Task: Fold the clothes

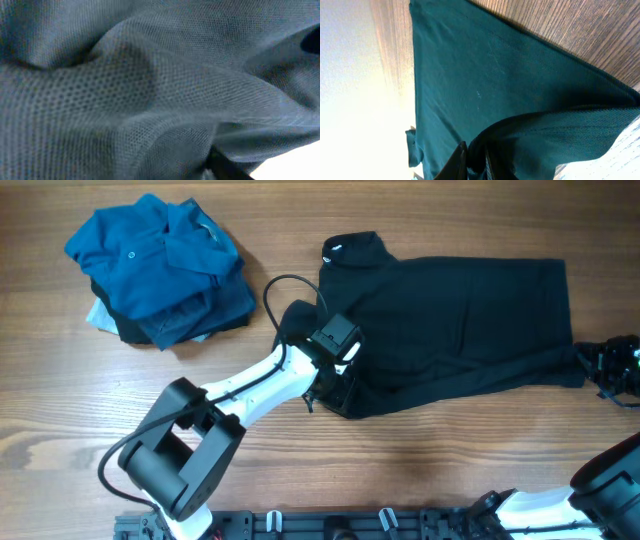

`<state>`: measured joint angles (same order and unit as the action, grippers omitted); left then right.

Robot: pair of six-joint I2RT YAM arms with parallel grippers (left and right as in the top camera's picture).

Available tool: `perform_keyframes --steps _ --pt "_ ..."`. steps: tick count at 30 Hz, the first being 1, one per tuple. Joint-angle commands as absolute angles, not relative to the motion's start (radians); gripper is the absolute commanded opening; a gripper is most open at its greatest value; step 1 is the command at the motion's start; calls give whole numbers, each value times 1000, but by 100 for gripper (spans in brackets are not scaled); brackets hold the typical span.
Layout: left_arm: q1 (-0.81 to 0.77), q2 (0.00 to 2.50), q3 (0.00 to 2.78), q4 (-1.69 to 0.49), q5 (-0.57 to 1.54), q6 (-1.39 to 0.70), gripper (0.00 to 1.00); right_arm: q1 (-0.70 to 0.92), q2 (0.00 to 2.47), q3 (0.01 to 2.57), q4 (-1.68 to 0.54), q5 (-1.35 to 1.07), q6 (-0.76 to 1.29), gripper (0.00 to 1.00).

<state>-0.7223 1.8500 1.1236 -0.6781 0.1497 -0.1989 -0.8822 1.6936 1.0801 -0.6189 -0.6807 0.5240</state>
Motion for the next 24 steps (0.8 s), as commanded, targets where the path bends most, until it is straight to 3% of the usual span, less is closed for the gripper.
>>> perform_keyframes --steps 1,2,3,6,11,13,16,19,21,24 --pt "-697 1863 1120 -671 154 -187 38 -877 1674 1097 -614 -696 530 11" --pt "-690 1863 1120 -669 168 -187 29 -877 1674 1097 -615 -696 530 11" --pt "-681 1863 1120 -669 180 -191 6 -877 1674 1097 -615 -696 530 12" --pt "-659 1861 1142 -742 264 -190 4 -877 1674 1097 -623 -697 530 11" --pt "-652 1826 1304 -1212 505 31 4 -877 1674 1097 -641 -696 526 11" --pt "-650 1823 1370 -1369 506 159 8 -877 1674 1097 -640 -696 525 12" --pt "-643 1823 1377 -1352 504 181 13 -877 1674 1097 -640 -696 524 12" --pt "-626 1823 1377 -1306 504 179 33 -876 1674 1097 -651 -696 507 12" --pt "-622 1823 1377 -1292 504 179 36 -859 1676 1096 -744 -670 415 23" --pt "-622 1823 1377 -1288 504 180 38 -793 1678 1055 -873 -377 385 46"
